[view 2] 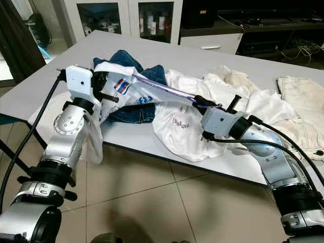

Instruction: Hang hanger

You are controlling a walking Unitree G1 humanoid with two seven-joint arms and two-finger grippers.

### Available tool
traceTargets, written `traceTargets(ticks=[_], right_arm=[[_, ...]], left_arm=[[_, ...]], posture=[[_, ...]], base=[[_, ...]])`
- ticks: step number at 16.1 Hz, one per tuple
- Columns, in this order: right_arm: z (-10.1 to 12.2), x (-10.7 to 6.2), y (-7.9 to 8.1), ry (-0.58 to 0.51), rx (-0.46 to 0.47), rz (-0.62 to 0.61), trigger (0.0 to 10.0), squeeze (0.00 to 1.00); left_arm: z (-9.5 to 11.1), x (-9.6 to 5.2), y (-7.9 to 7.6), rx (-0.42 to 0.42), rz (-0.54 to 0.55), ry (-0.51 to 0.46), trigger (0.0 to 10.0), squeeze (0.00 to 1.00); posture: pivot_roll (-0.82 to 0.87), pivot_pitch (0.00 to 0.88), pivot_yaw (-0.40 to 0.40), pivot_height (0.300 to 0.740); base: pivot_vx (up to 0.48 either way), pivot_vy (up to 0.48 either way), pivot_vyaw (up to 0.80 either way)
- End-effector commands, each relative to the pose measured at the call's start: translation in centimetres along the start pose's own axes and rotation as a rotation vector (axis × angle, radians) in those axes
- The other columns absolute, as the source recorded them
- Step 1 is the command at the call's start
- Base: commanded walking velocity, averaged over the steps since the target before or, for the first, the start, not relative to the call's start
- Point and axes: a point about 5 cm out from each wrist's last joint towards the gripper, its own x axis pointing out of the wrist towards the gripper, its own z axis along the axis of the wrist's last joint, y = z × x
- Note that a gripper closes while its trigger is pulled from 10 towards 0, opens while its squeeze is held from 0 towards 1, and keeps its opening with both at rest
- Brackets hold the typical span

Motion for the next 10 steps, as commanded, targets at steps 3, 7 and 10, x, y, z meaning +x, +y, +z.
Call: traceTargets(ticks=[3, 7, 10], right_arm=[[-2.5, -1.6, -0.7, 0.191, -0.164, 0.061, 0.0, 0.00], [-1.7, 0.4, -1.4, 0.232, -0.242, 0.022, 0.0, 0.00], [-2.1, 1.6, -0.7, 0.320, -0.271, 0.063, 0.0, 0.00]], left_arm=[[1.1, 0.3, 2.2, -0.003, 0.101, -0.046, 0.0, 0.00], [1.2, 0.5, 0.7, 0.000, 0.033, -0.061, 0.0, 0.00], [1.1, 0.5, 0.3, -0.005, 0.016, -0.058, 0.0, 0.00]], posture=[[0.14, 0.000, 0.004, 0.740], [0.15, 0.000, 0.006, 0.740], [0.15, 0.000, 0.007, 0.740]], base=[[0.000, 0.000, 0.00], [0.000, 0.000, 0.00], [0.000, 0.000, 0.00]])
